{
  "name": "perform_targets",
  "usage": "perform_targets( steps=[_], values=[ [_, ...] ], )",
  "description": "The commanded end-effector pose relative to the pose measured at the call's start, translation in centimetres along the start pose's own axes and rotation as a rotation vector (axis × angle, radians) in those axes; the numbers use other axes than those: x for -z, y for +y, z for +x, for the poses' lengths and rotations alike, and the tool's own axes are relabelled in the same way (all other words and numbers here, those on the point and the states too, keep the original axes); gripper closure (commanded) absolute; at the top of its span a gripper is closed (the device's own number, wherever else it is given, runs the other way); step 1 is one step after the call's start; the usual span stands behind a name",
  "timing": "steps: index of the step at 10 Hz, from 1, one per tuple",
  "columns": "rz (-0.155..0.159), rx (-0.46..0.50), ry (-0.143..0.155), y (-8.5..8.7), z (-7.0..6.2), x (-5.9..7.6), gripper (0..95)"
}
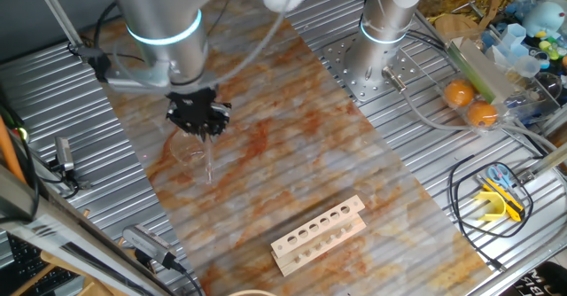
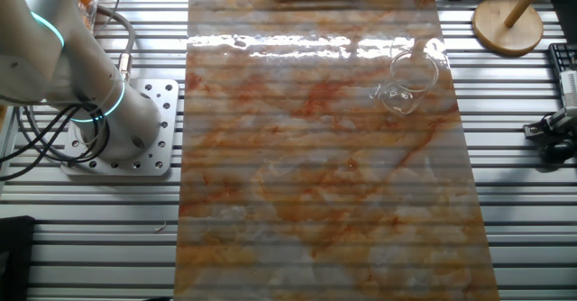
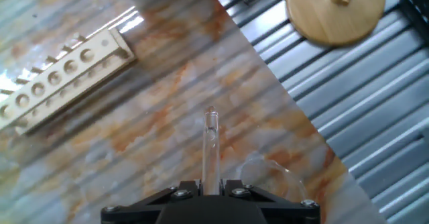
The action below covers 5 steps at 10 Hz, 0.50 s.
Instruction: Pour out the test tube
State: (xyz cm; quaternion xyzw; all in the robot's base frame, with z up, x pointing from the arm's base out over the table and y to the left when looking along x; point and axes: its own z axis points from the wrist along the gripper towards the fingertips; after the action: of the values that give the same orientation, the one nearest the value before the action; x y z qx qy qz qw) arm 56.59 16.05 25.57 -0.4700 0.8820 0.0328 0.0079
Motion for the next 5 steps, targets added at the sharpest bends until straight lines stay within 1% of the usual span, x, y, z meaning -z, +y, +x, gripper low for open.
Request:
perform_targets(
  steps=[1, 2, 3, 5],
  values=[
    [0.004, -0.005, 0.010, 0.6, -0.4, 0.0, 95.0],
    [0.004, -0.007, 0.010, 0.8, -0.5, 0.0, 95.0],
    [0.003, -0.019, 0.008, 1.4, -0.5, -0.2, 95.0],
    [0.004, -0.036, 0.019, 2.1, -0.9, -0.3, 95.0]
  ],
)
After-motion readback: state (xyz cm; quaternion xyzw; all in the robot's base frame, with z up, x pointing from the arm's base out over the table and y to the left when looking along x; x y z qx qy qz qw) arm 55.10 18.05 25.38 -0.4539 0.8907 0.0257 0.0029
